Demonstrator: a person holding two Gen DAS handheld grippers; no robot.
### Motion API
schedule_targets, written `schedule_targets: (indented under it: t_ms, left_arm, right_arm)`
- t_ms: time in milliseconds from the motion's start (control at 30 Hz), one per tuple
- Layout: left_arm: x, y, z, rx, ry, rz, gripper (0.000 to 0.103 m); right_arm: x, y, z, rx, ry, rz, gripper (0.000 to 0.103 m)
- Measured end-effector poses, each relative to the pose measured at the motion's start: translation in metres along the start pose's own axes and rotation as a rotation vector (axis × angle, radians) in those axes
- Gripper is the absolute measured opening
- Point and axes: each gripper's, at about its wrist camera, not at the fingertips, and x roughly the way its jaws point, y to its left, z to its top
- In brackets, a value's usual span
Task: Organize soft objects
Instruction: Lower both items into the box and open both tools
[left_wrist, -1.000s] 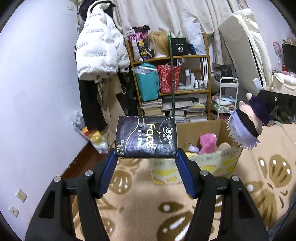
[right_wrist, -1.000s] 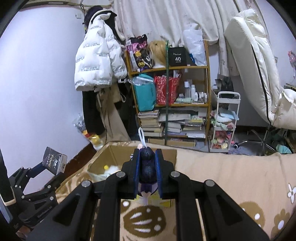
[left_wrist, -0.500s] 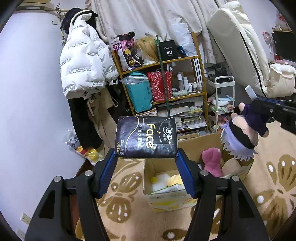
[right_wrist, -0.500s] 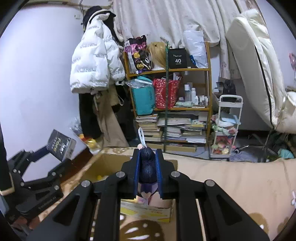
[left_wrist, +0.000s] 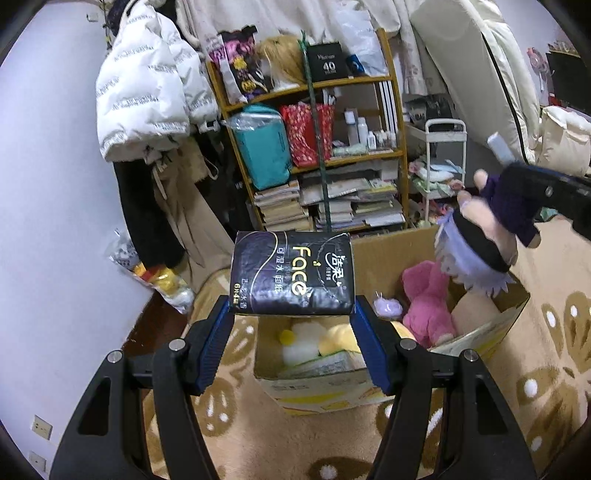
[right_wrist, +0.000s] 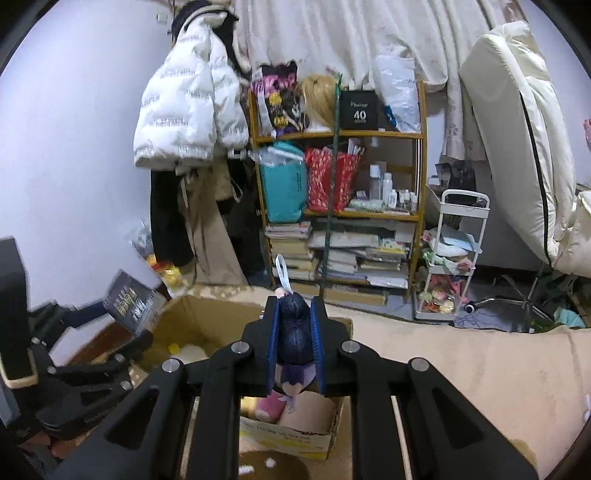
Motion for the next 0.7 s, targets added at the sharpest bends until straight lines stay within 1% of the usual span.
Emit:
schedule_targets:
  t_ms: [100,167,233,267,300,333,467,567,600,667,700]
  left_arm:
    - [0.005,0.000,-0.002,-0.016,0.021,-0.021,0.065]
    - [0.006,0.001,-0.004,-0.019,0.026,-0.046,0.065]
    - [0.007,-0.003,-0.007,0.007,0.032,-0.044,0.066]
    - [0.008,-0.005,-0.009,0.020,0.035,-0.028,0.068]
    - [0.008,-0.006,-0.011,0.024,0.038,-0.016,0.076]
    - [0.008,-0.007,-0.012,0.023,0.040,-0.007,0.081]
    - [0.001,-0.005,-0.012,0.004,0.047,-0.008,0.086]
    - [-0.008,-0.003,-0.012,-0.002,0.034,0.015,0.090]
    - [-0.012,-0.001,-0.013,-0.009,0.033,0.025,0.092]
    - [-0.018,0.003,-0.013,-0.021,0.038,0.031,0.092]
    - [-0.022,0.005,-0.014,-0.028,0.042,0.037,0.092]
  right_arm:
    - [0.009,-0.004,-0.004,0.057,0.022,0.081,0.018]
    - [0.014,-0.004,-0.007,0.074,0.042,0.105,0.018]
    - [0.019,0.001,-0.011,0.056,0.074,0.103,0.020]
    - [0.021,0.002,-0.013,0.046,0.088,0.099,0.020]
    - [0.022,0.004,-0.015,0.042,0.095,0.092,0.020]
    - [0.022,0.005,-0.016,0.041,0.103,0.091,0.020]
    - [0.019,0.004,-0.019,0.036,0.123,0.084,0.021]
    - [0.014,0.000,-0.019,0.049,0.129,0.074,0.022]
    - [0.013,-0.002,-0.019,0.055,0.133,0.072,0.024]
    - [0.008,-0.006,-0.019,0.078,0.138,0.060,0.037]
    - [0.004,-0.008,-0.018,0.088,0.136,0.059,0.040]
